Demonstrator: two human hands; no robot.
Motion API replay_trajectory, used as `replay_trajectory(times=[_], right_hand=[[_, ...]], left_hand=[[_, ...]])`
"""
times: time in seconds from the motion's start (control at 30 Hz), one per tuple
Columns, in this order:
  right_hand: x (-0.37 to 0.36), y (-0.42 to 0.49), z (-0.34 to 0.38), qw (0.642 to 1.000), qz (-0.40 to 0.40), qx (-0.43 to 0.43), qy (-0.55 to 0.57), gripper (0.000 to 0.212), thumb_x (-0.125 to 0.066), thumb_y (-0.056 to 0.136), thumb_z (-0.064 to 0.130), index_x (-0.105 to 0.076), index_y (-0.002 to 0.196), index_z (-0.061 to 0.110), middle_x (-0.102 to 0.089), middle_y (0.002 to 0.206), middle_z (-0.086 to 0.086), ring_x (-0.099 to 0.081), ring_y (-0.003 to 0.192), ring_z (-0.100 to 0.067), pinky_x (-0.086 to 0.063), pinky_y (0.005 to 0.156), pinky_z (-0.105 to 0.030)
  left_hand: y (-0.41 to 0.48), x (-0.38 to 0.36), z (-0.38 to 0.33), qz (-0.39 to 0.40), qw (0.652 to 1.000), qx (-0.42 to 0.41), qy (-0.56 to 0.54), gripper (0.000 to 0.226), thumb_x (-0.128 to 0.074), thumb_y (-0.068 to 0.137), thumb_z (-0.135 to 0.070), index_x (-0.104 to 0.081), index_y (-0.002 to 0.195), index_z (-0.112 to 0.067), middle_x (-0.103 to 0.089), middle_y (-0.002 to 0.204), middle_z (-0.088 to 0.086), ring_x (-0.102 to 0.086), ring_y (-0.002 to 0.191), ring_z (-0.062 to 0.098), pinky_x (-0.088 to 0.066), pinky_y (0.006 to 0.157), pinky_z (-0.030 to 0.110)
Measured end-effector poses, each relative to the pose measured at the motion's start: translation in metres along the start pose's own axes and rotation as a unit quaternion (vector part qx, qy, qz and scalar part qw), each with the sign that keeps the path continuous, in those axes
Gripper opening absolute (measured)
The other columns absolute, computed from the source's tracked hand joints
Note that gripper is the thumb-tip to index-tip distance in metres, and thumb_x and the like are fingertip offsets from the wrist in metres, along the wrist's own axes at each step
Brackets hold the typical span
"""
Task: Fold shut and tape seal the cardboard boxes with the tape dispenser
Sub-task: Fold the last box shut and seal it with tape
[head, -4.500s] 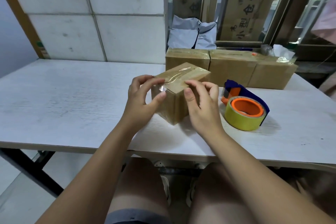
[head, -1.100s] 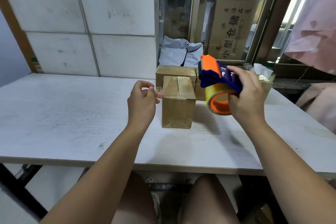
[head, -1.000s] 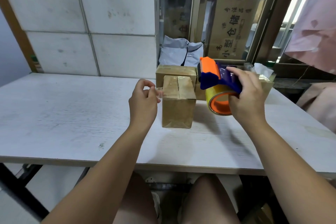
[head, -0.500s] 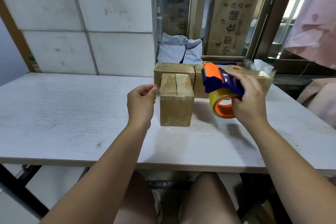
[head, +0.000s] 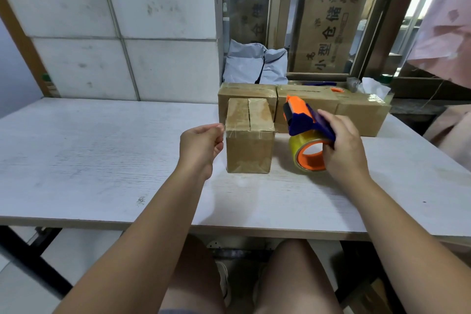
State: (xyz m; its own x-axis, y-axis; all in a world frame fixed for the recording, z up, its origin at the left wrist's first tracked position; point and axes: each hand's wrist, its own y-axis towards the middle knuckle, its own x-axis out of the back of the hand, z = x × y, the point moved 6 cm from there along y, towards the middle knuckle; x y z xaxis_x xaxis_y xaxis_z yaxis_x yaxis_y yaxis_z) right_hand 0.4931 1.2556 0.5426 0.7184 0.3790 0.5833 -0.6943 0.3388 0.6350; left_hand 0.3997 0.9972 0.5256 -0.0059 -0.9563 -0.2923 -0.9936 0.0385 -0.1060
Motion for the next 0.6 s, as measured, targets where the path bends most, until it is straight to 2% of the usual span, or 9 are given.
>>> replay_trajectory(times=[0.1, 0.2, 0.33, 0.5, 0.57, 0.6], right_hand=[[-0.007, -0.004, -0.004, 1.000, 0.014, -0.006, -0.003, 0.071, -0.053, 0.077, -0.018, -0.046, 0.138, 0.016, -0.050, 0.130, -0.006, -0.044, 0.121, -0.023, -0.042, 0.098, -0.035], [-0.015, -0.010, -0.007, 0.999, 0.022, -0.016, 0.022, 0.069, -0.051, 0.077, -0.019, -0.047, 0.137, 0.016, -0.051, 0.130, -0.006, -0.046, 0.120, -0.021, -0.037, 0.096, -0.024], [-0.020, -0.015, -0.011, 0.997, 0.027, -0.042, 0.055, 0.070, -0.047, 0.078, -0.019, -0.046, 0.138, 0.016, -0.051, 0.132, -0.006, -0.045, 0.122, -0.019, -0.031, 0.095, -0.016], [-0.020, -0.016, -0.012, 0.996, 0.035, -0.061, 0.059, 0.070, -0.046, 0.080, -0.018, -0.043, 0.141, 0.018, -0.050, 0.135, -0.006, -0.043, 0.125, -0.020, -0.031, 0.095, -0.018], [-0.020, -0.018, -0.013, 0.995, 0.026, -0.063, 0.067, 0.071, -0.045, 0.079, -0.018, -0.043, 0.141, 0.018, -0.050, 0.136, -0.006, -0.044, 0.125, -0.020, -0.032, 0.096, -0.020], [-0.020, -0.018, -0.015, 0.995, 0.021, -0.065, 0.070, 0.072, -0.045, 0.079, -0.018, -0.043, 0.141, 0.018, -0.050, 0.136, -0.006, -0.044, 0.125, -0.020, -0.033, 0.097, -0.020]], left_hand=[[-0.002, -0.002, -0.001, 0.004, 1.000, -0.008, 0.013, 0.009, -0.061, 0.090, -0.005, -0.064, 0.098, -0.005, -0.058, 0.071, 0.002, -0.054, 0.059, 0.008, -0.051, 0.066, 0.018], [-0.002, -0.001, 0.000, -0.003, 1.000, -0.005, -0.002, 0.026, -0.062, 0.089, -0.003, -0.051, 0.111, -0.013, -0.059, 0.076, 0.005, -0.056, 0.067, 0.012, -0.053, 0.073, 0.022], [-0.004, -0.004, -0.001, 0.005, 0.999, -0.021, 0.032, 0.028, -0.055, 0.091, 0.000, -0.048, 0.113, -0.016, -0.056, 0.076, 0.004, -0.051, 0.064, 0.013, -0.048, 0.069, 0.023], [-0.005, -0.009, -0.001, -0.016, 0.997, -0.035, 0.060, 0.023, -0.053, 0.093, -0.007, -0.048, 0.113, -0.018, -0.055, 0.078, 0.003, -0.051, 0.065, 0.012, -0.045, 0.069, 0.025], [-0.006, -0.010, 0.002, -0.026, 0.993, -0.048, 0.102, 0.029, -0.051, 0.092, -0.006, -0.044, 0.116, -0.022, -0.054, 0.087, 0.003, -0.052, 0.075, 0.015, -0.043, 0.067, 0.026], [-0.007, -0.010, 0.005, -0.032, 0.983, -0.067, 0.171, 0.036, -0.050, 0.090, -0.004, -0.041, 0.119, -0.024, -0.052, 0.097, 0.003, -0.052, 0.086, 0.017, -0.041, 0.068, 0.026]])
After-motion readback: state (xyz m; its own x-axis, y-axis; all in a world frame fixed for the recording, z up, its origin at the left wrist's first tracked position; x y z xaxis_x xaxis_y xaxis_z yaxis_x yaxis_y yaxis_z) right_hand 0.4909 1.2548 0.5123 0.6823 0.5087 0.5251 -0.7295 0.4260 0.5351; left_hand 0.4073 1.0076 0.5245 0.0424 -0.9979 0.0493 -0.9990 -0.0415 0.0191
